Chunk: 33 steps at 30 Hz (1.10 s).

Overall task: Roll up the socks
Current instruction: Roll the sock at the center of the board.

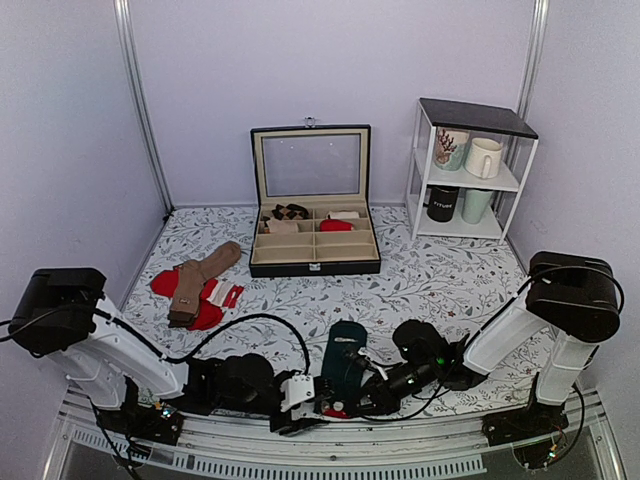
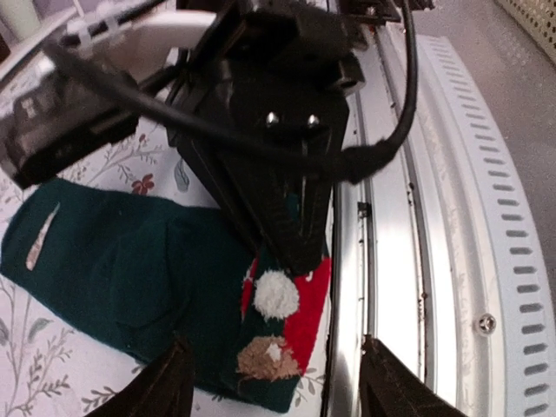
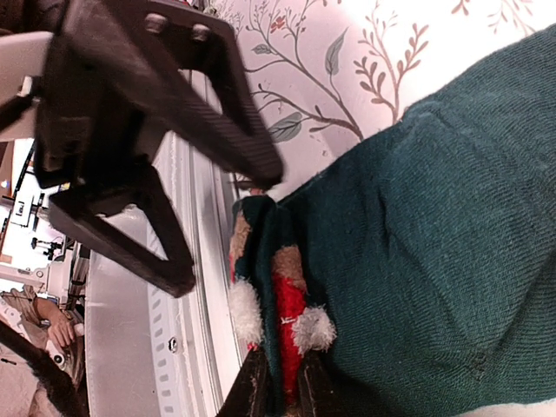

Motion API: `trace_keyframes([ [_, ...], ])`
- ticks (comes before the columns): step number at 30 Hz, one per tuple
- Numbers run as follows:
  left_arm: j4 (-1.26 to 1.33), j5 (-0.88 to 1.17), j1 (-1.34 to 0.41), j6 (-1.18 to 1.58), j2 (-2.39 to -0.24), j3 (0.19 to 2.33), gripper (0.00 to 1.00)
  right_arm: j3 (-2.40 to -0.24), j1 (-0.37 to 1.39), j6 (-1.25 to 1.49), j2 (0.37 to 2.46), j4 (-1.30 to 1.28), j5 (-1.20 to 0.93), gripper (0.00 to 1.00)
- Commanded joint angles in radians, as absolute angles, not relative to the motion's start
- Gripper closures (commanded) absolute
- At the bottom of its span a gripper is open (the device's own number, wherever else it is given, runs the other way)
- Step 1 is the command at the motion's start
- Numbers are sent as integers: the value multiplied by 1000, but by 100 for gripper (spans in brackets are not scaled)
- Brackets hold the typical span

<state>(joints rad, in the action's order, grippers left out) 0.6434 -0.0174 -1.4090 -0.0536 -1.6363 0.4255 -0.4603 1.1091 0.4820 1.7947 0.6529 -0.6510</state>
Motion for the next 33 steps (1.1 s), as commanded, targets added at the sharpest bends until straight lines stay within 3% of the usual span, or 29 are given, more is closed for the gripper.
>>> trace_keyframes([
  [1,676,-6,-1414,-74,-1601,424,39,-420,1111,481,1865,425,-628,88],
  [6,672,37,-1414,-68,-1648,447,50,-422,1107,480,1868,424,-629,88],
  [17,671,40,-1394,-53,-1699,458,51,-416,1108,479,1861,419,-634,88],
  [21,666,60,-1388,-47,-1711,462,64,-417,1108,479,1863,421,-633,89],
  [22,664,62,-1387,-45,-1714,463,73,-418,1107,477,1864,420,-634,89],
  [24,657,61,-1386,-43,-1722,468,75,-419,1106,477,1865,420,-635,89],
  [27,646,60,-1385,-38,-1735,474,71,-417,1106,477,1865,421,-638,89],
  [29,649,55,-1385,-33,-1742,474,54,-417,1106,477,1865,421,-639,89],
  [33,652,39,-1387,-28,-1745,470,49,-416,1106,476,1865,420,-638,89],
])
